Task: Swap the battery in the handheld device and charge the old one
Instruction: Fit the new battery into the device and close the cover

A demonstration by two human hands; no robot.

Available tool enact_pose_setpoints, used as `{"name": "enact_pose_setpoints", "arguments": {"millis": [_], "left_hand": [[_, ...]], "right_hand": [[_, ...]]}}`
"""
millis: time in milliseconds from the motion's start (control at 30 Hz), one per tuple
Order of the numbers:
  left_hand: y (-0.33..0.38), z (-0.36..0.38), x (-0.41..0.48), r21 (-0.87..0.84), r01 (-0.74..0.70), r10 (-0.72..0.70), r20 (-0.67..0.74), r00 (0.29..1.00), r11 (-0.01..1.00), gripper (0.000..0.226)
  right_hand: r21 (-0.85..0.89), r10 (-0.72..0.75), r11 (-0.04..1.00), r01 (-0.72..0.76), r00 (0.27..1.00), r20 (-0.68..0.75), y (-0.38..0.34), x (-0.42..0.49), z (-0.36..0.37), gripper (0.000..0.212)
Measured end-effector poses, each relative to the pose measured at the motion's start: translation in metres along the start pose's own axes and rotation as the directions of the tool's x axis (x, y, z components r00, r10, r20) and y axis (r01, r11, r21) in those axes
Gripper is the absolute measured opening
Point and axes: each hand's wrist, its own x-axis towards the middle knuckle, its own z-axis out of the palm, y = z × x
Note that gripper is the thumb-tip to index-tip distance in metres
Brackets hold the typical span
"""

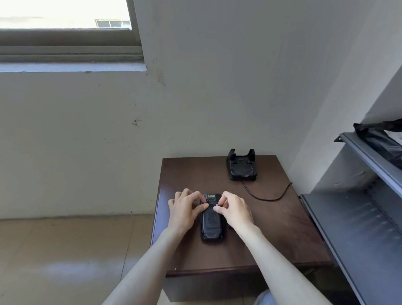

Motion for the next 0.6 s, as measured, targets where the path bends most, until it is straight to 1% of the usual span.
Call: {"name": "enact_pose_setpoints", "arguments": {"millis": [300, 500, 600], "left_hand": [[0.0006, -0.0031, 0.0012, 0.043, -0.013, 0.012, 0.022, 1.000, 0.999, 0.017], [0.0039, 0.0017, -0.0022, -0.002, 0.039, -0.039, -0.037, 0.999, 0.999, 0.025], [0.0086, 0.0039, -0.0057, -0.029, 0.071, -0.073, -0.062, 0.995, 0.997, 0.024]], "right_hand": [[0.003, -0.008, 1.000, 0.008, 1.000, 0.000, 0.0002, -0.0017, 0.0017, 0.022], [0.020, -0.008, 1.000, 0.008, 1.000, -0.006, 0.0005, -0.0024, 0.0027, 0.021], [0.030, -0.002, 1.000, 0.003, 1.000, -0.014, 0.0007, -0.0038, 0.0037, 0.020]]}}
